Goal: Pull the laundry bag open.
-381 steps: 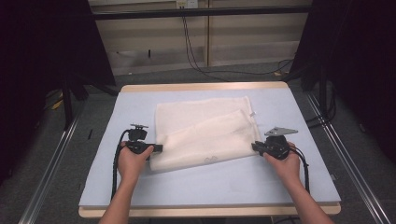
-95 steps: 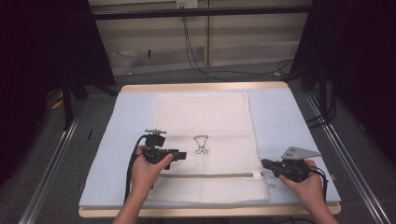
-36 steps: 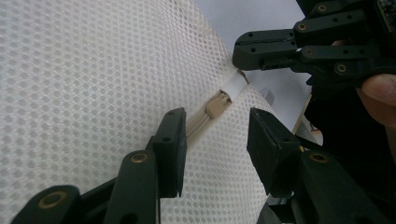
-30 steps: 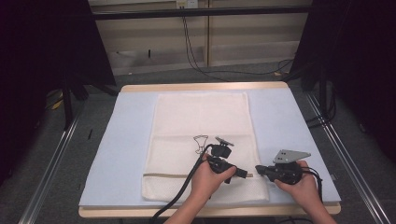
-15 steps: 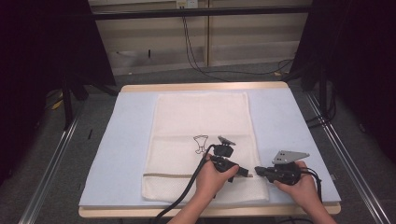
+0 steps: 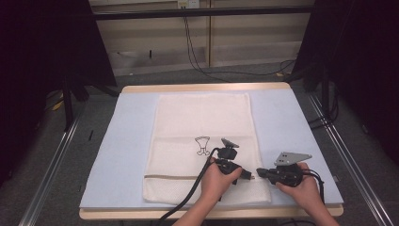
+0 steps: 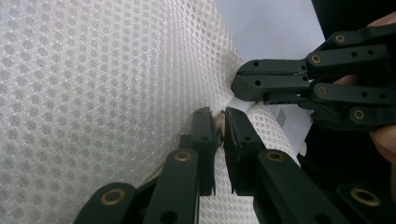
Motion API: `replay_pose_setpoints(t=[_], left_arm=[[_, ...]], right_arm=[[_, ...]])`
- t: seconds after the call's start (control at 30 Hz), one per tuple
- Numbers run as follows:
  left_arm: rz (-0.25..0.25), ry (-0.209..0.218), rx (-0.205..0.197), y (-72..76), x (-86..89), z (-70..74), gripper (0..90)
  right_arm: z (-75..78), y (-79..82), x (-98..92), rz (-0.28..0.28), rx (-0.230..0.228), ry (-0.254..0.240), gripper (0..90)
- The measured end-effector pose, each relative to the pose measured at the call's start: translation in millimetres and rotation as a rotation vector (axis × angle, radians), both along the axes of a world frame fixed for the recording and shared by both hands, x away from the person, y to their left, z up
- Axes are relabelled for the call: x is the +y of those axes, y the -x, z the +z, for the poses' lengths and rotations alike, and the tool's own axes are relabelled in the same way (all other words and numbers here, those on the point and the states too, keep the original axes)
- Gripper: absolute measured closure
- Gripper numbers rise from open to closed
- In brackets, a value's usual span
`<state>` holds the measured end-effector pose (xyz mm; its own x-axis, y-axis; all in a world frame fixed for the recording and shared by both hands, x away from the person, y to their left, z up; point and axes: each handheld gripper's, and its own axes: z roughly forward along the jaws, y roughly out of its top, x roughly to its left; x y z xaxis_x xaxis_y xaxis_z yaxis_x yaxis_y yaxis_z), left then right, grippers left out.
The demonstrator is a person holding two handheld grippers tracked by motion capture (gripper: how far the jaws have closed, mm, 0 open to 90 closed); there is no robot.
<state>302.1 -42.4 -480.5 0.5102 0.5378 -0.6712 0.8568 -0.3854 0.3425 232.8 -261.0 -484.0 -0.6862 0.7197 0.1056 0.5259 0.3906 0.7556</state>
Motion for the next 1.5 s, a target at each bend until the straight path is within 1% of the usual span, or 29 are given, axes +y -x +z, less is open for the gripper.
replay_pose_setpoints(t=[0.03,0.07,0.13,0.17,0.2,0.23,0.27,0.33,0.37,0.4,0.43,0.47,0.63,0.67,0.77,0.8,0.87,0.9,1.07,1.1,1.13,1.17,1.2,1.23,1.3,1.33,1.37,1.4,1.5], left_arm=[[-0.008,-0.004,-0.002,-0.4,0.4,0.1,84.7],[0.001,0.0,0.0,-0.2,0.1,0.6,85.2],[0.0,0.02,0.018,-0.8,1.1,1.5,86.9],[0.006,0.012,0.013,-0.4,1.0,2.4,87.0],[0.012,0.016,0.02,0.3,0.4,2.7,87.2],[0.008,0.016,0.022,0.1,0.7,2.8,87.3],[-0.001,0.029,0.033,-0.5,1.3,2.5,87.3],[0.002,0.022,0.029,-1.1,1.7,2.5,87.3],[0.002,0.024,0.04,-1.8,2.2,2.2,87.4],[-0.008,0.028,0.04,-2.7,2.9,2.0,87.4],[-0.004,0.03,0.039,-2.6,3.0,2.1,87.4],[0.007,0.02,0.027,-2.2,2.9,2.4,87.4],[0.007,0.015,0.037,-1.3,3.5,3.7,87.5],[-0.005,0.013,0.031,-2.7,5.7,4.3,87.5],[0.015,0.022,0.046,-4.9,11.7,7.0,87.5],[0.005,0.021,0.042,-6.0,14.9,7.5,87.5],[0.012,0.02,0.038,-5.5,17.8,9.1,87.5],[0.007,0.019,0.032,-6.0,19.5,9.2,87.5],[0.015,0.031,0.051,-6.8,23.9,8.9,87.5],[0.018,0.027,0.046,-6.9,25.0,8.8,87.5],[0.008,0.024,0.044,-7.7,27.2,9.1,87.5],[0.02,0.023,0.047,-7.4,28.4,9.7,87.5],[0.016,0.025,0.049,-8.5,31.3,10.1,87.5],[0.017,0.018,0.041,-9.1,34.0,11.0,87.4],[0.021,0.021,0.046,-9.5,39.1,12.6,87.5],[0.03,0.012,0.042,-9.3,41.2,13.5,87.5],[0.035,0.013,0.039,-9.4,43.2,14.0,87.5],[0.03,0.018,0.036,-9.7,45.3,14.2,87.5],[0.026,0.013,0.034,-9.4,48.0,15.3,87.5]], right_arm=[[-0.1,0.0,-0.1,0.001,-0.001,0.0,90.0],[-0.3,0.0,-0.1,0.002,-0.003,0.0,90.0],[-0.6,0.2,-0.2,0.003,-0.007,-0.002,90.0],[-1.0,0.3,-0.2,0.004,-0.011,-0.004,90.0],[-1.1,0.5,-0.2,0.008,-0.016,0.001,90.0],[-1.1,0.8,0.1,0.012,-0.02,0.006,90.0],[-1.2,0.7,0.0,0.018,-0.026,0.01,90.0],[-1.4,0.5,-0.4,0.019,-0.025,0.01,90.0],[-1.5,0.5,-0.5,0.019,-0.025,0.01,90.0],[-1.5,0.6,-0.3,0.015,-0.024,0.01,90.0],[-1.5,0.7,-0.1,0.013,-0.024,0.011,90.0],[-1.7,0.6,-0.1,0.014,-0.028,0.013,90.0],[-2.1,0.5,-0.5,0.026,-0.032,0.014,90.0],[-2.2,0.2,-0.6,0.027,-0.032,0.015,90.0],[-1.5,0.1,0.0,0.026,-0.026,0.02,90.0],[-1.5,0.0,0.1,0.028,-0.027,0.022,90.0],[-1.7,0.0,-0.2,0.028,-0.027,0.02,90.0],[-1.7,0.2,-0.1,0.028,-0.028,0.02,90.0],[-1.3,0.2,0.1,0.02,-0.02,0.019,90.0],[-1.3,0.2,0.2,0.021,-0.021,0.019,90.0],[-1.3,0.1,0.0,0.02,-0.021,0.019,90.0],[-1.4,-0.2,0.0,0.021,-0.021,0.016,90.0],[-1.4,-0.3,-0.1,0.022,-0.021,0.017,90.0],[-1.3,-0.1,-0.2,0.02,-0.02,0.019,90.0],[-1.3,-0.3,-0.2,0.022,-0.021,0.018,90.0],[-1.3,-0.3,-0.2,0.022,-0.02,0.018,90.0],[-1.3,-0.3,-0.2,0.021,-0.019,0.017,90.0],[-1.4,-0.4,-0.3,0.021,-0.017,0.015,90.0],[-1.4,-0.3,-0.3,0.019,-0.016,0.014,90.0]])
